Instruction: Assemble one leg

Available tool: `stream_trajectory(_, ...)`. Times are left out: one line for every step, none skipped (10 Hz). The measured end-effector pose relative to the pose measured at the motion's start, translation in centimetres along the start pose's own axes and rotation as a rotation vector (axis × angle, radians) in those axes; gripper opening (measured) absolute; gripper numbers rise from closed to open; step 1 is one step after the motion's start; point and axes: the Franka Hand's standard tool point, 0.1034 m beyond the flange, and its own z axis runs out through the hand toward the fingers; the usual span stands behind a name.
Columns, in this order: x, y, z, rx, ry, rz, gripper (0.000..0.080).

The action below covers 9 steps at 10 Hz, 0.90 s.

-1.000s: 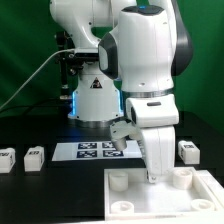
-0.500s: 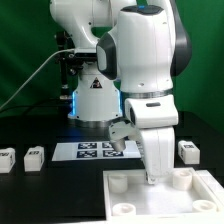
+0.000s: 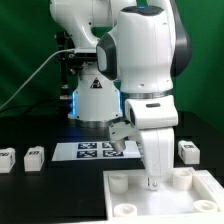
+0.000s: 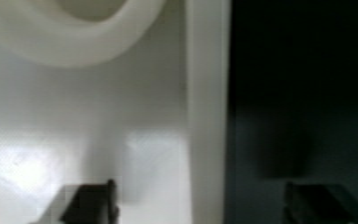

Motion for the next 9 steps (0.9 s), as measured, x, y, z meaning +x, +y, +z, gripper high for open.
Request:
stream_trajectory(-0.01,-0.01,0.01,0.000,0.000,0.000,0.0487)
stream_trajectory(-0.03,-0.02,0.03,0.001,0.000,0.000,0.0613)
stream_trajectory(-0.03,-0.02,0.04,0.001,0.000,0.001,0.0638)
stream_trajectory(-0.04,-0.03,0.05,0.001,0.000,0.001,0.0638)
stream_trajectory(-0.05,-0.04,0.06,0.001,0.000,0.001,0.0648)
stream_trajectory(-0.06,-0.04,0.07,0.001,0.000,0.001,0.0648)
stream_trajectory(-0.07,-0.05,0.08,0.002,0.000,0.001,0.0649)
stream_trajectory(-0.08,-0.05,0.08,0.002,0.000,0.001,0.0649)
stream_trajectory(-0.08,-0.05,0.09,0.002,0.000,0.001,0.0649)
